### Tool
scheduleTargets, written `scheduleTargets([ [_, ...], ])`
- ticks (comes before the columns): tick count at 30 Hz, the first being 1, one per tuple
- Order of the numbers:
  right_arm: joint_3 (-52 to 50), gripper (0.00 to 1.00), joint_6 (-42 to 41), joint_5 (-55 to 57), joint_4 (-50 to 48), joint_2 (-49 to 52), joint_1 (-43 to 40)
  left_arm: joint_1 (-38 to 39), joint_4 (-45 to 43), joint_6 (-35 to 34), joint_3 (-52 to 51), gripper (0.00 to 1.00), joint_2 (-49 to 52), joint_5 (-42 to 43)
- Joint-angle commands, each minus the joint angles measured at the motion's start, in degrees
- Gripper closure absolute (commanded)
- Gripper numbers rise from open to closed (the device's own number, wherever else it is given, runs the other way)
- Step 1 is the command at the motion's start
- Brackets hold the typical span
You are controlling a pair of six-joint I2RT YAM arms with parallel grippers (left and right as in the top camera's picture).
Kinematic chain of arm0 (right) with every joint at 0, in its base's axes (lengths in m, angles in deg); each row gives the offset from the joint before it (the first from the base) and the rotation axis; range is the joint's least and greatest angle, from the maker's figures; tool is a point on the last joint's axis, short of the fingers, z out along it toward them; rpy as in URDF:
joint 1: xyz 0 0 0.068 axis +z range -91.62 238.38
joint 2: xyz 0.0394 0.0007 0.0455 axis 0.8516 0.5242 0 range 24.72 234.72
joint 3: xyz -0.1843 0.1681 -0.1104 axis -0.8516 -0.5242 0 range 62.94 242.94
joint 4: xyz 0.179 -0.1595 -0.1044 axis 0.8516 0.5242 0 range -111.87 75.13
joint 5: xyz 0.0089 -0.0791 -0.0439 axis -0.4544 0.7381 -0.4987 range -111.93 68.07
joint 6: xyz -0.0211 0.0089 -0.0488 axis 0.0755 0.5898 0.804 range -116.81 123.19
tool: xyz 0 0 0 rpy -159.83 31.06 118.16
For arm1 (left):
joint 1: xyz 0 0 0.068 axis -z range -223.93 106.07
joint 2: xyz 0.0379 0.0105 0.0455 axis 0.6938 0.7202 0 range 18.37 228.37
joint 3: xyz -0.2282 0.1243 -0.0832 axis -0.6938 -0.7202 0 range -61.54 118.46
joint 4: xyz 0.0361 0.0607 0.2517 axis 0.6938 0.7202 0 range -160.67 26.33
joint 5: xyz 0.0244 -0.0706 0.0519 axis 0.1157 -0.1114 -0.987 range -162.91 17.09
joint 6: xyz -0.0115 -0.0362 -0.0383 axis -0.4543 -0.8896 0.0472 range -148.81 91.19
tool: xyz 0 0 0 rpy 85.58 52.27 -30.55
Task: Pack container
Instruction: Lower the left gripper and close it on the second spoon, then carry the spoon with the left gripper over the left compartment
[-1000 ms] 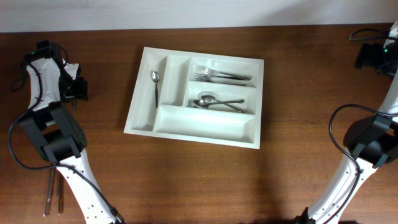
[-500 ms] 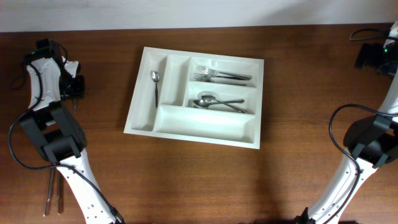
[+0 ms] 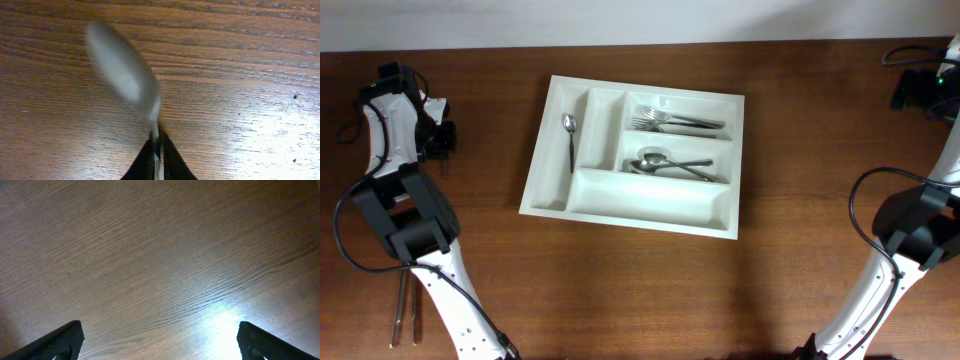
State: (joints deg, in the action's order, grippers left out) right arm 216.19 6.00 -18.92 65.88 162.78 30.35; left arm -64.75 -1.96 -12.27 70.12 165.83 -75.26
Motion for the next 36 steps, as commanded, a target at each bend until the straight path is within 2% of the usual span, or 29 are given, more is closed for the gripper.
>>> scheduleTargets([
  [1,-0.26,0.01,-0.55,0.28,-0.22,0.33,0.26,-0.33,0.48,-0.22,-0.46,0.98,1.57,0.2],
  [13,-0.26,0.01,-0.55,0.28,-0.22,0.33,0.26,-0.28,4.59,-0.39,0.46,0.98,1.46,0.48],
  [24,-0.26,0.01,-0.55,0.26,-0.22,0.33,0.26,2.58,15.8,-0.39,15.19,0.98,0.59,6.88],
  [29,-0.26,0.01,-0.55,0.26,-0.22,0.33,0.26,7.08,22.12,-0.37,23.34,0.98,0.59,9.2],
  [36,-0.26,0.01,-0.55,0.26,-0.22,0.33,0.26,18.12,23.91,-1.97,25.68,0.98,0.61,9.01],
])
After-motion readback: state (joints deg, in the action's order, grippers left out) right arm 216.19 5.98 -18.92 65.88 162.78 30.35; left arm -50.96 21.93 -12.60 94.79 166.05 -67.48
